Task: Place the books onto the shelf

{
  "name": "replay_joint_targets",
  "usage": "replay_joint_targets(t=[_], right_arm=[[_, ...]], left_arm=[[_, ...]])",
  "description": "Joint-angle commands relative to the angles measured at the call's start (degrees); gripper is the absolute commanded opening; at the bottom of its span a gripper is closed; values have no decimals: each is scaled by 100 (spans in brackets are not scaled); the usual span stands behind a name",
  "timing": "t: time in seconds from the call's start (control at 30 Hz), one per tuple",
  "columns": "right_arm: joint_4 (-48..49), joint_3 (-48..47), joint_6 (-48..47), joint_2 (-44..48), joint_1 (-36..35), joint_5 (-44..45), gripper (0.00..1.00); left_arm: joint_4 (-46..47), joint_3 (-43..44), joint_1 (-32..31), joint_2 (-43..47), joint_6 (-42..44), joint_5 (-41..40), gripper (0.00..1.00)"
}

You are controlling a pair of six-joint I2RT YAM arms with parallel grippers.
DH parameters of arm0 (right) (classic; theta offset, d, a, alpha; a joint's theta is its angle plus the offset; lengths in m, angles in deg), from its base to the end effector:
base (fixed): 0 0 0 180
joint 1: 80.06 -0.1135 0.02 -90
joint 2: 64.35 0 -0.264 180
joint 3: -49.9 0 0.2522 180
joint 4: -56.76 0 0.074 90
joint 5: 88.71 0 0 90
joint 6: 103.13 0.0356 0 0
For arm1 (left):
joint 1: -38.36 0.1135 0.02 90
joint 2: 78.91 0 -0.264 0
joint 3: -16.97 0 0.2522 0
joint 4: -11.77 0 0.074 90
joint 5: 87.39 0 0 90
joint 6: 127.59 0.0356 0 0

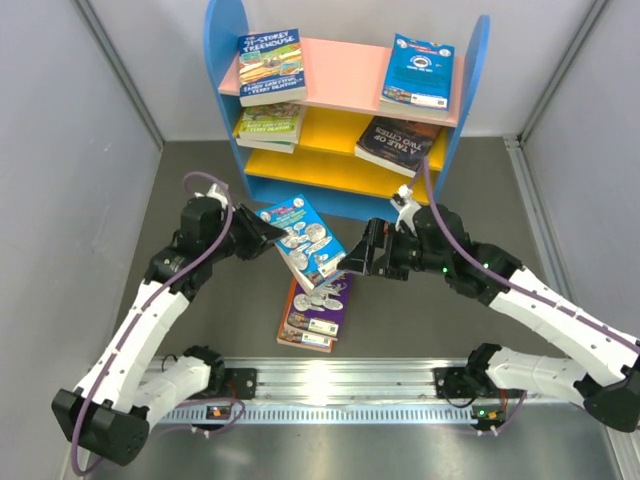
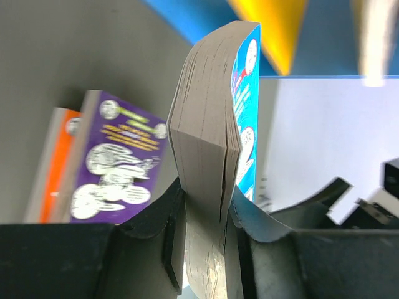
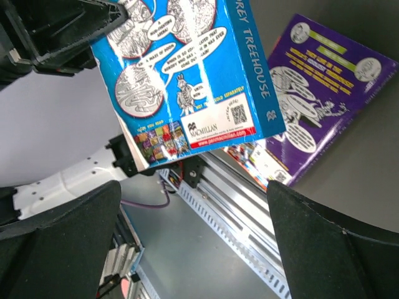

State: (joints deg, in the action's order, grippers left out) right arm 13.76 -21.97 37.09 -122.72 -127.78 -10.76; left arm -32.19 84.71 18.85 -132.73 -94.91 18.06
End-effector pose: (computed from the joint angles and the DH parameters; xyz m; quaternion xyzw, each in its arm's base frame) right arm 0.1435 0.1689 0.3436 -0.0341 0.8600 0.4375 0.2605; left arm 0.1879 -0.0766 0.3330 -0.2146 0.8338 -0.3989 0.3156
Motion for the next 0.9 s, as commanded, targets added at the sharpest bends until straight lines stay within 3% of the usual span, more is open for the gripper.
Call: replay_joint_targets(t=[0.0, 0.23, 0.6, 0.87], right_arm=[[383, -516, 243, -17, -26, -69, 100], [155, -1141, 76, -324, -26, 27, 100], [-635, -1572, -284, -280, -26, 695, 100], [-391, -1423, -100, -316, -26, 582, 100]], left_arm=[[321, 490, 17, 240, -604, 371, 0], [664, 666, 26, 443, -1228, 556, 0], [682, 1264, 17, 443, -1440, 750, 0], [883, 1247, 17, 487, -1633, 1048, 0]])
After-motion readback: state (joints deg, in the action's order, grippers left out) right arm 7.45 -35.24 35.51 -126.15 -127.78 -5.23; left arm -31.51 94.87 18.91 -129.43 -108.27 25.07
